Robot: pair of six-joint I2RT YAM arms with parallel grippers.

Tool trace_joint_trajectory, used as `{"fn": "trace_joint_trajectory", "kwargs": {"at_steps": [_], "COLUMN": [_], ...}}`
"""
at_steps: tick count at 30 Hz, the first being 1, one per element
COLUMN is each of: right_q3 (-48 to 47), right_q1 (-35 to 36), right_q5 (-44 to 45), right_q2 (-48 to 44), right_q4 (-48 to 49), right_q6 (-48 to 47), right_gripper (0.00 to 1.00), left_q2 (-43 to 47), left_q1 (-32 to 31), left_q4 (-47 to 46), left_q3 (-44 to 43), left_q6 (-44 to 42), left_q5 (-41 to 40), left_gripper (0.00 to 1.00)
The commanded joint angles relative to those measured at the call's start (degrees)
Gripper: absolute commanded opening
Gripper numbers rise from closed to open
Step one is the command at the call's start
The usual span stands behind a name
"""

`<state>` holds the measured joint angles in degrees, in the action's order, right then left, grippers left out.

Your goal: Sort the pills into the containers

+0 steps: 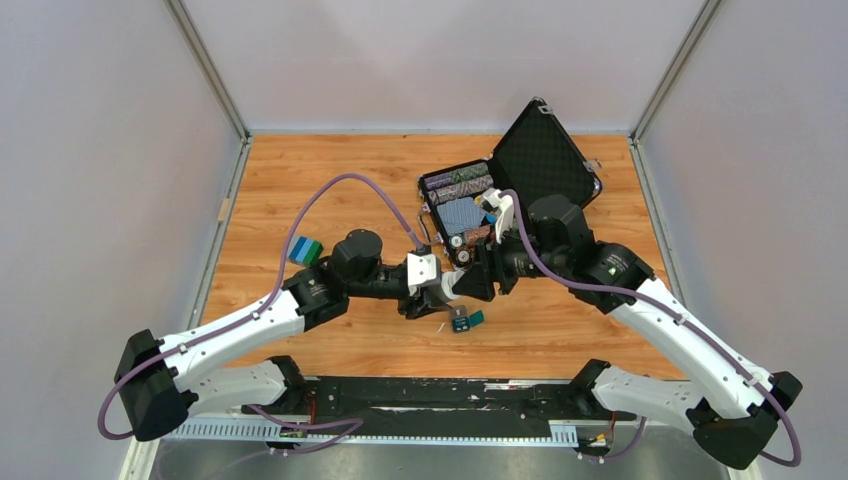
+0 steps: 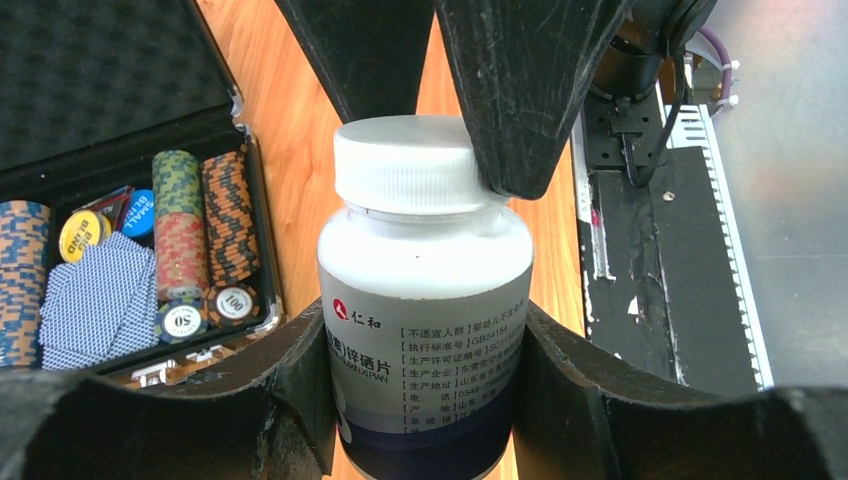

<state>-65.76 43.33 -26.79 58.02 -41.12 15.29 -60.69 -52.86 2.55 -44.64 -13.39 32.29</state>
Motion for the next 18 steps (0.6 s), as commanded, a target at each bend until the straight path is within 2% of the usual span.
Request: {"fn": "trace_joint_trajectory", "kwargs": {"at_steps": [1,5,9,14,17,18], "right_q3": [-1.99,-2.17,-1.78,-0.89,-0.61,-0.71], "right_q1": [-0.35,-0.27,-0.28,-0.27,-0.26,-0.26], "right_q5": [-0.24,-1.95,-0.08,8.17,10.88,11.08], "right_q2": [1.33,3.01,3.46,2.77,2.25,1.85], "right_q4": [1.61,3.72,6.76,8.01,8.50,8.85], "right_q6": [1.04,6.19,14.89,35.02,44.64,45.55], "right_gripper": [0.43,0.20,0.00,0.00,0.01,0.14], "left_q2": [0.57,0.61,0.80,0.91,1.09,1.14], "left_q1": [-0.26,-0.24,-0.24,-0.25,-0.21,-0.22], "left_q4": [-0.68,-1.44,-2.13,-2.19,-2.20,-2.20], "left_q3": [-2.55,-2.54,-2.24,-1.80,-1.68,-1.79], "left_q6": [-0.59,-0.29,-0.12,0.30,0.13,0.18], "left_q5": [2.34,2.23,0.57,-6.14,-7.14,-7.26], "left_gripper": [0.00,0.00,0.00,0.00,0.00,0.00]}}
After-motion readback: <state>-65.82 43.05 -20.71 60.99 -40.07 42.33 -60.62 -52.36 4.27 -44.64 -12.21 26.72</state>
